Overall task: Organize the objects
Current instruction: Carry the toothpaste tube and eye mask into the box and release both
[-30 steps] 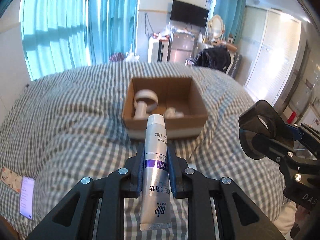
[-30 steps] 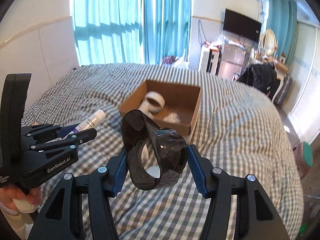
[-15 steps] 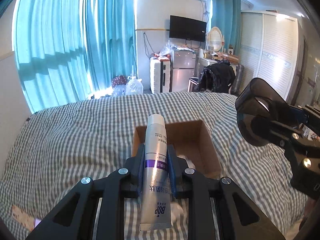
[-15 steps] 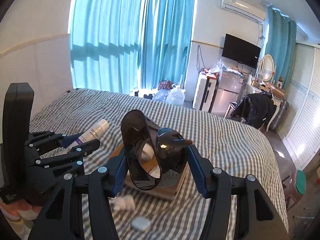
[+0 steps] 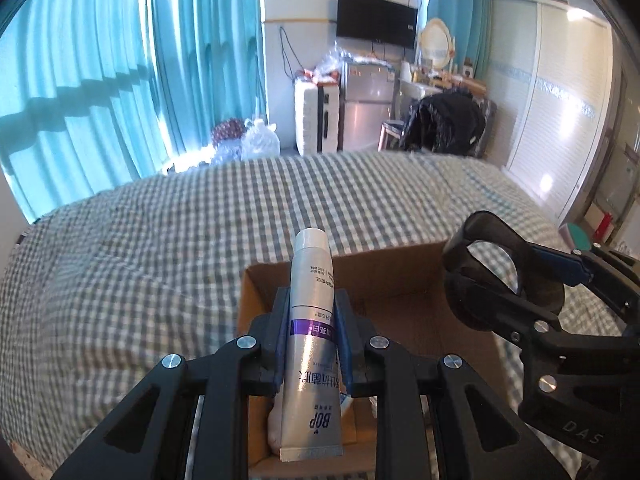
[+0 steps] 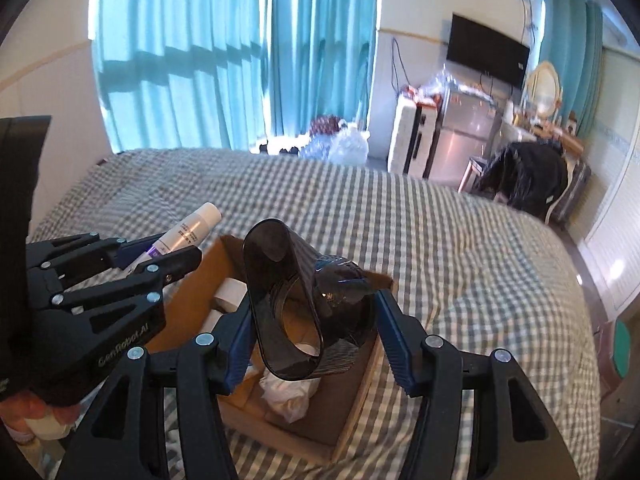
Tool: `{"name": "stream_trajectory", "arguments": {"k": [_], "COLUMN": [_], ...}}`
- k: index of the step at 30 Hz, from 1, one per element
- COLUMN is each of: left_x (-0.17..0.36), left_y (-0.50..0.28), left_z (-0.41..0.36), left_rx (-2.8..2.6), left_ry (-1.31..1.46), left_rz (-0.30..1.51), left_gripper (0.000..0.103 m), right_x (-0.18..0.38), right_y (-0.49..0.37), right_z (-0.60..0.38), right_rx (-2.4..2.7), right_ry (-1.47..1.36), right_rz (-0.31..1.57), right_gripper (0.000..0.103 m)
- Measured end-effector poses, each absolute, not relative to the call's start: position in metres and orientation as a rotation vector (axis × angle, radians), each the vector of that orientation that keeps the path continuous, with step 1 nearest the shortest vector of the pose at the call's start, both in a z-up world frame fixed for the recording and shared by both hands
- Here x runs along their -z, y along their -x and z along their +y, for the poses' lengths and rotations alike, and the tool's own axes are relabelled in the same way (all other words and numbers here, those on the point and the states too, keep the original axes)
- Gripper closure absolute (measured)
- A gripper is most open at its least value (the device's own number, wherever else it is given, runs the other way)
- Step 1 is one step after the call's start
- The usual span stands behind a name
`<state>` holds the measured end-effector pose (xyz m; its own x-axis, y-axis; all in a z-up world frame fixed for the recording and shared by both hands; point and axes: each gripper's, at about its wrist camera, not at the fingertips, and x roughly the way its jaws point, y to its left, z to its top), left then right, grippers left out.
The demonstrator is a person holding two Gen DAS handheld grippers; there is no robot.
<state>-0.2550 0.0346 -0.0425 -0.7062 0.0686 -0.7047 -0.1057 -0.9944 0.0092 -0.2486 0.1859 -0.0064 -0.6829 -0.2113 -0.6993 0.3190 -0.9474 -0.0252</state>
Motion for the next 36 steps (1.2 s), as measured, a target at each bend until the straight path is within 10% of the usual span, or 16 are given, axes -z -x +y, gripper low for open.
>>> {"name": "stream_trajectory", "arguments": {"k": [14,17,20,36], "left_x": [0.096,0.088,0.071,-0.088], "left_y": [0.267,0.259,0.247,0.098], "left_z": [0.051,0.053,0.05,0.015], "left_rx": [-2.73,-2.737,-2.785,-2.952], "left_ry": [1.205,1.174,1.136,0.777], "left_rz": [0.126,0.145,0.139,0.081], "left_gripper": [0.079,0.055,0.011,0.0], "right_x": [0.055,0.034,0.01,-0.139], "right_y": [0.272,0.261,0.25,0.079], "right_z": [0.212,0.22,0.227,0.239], "right_rx": [2.637,2.695,2.705,2.814], "right_ry": [-1.125,-1.039,-0.992,-0.641], "right_rz": [0.081,0.044,-0.011,0.123], "right_gripper": [0.043,0.016,0.015,0.007]}}
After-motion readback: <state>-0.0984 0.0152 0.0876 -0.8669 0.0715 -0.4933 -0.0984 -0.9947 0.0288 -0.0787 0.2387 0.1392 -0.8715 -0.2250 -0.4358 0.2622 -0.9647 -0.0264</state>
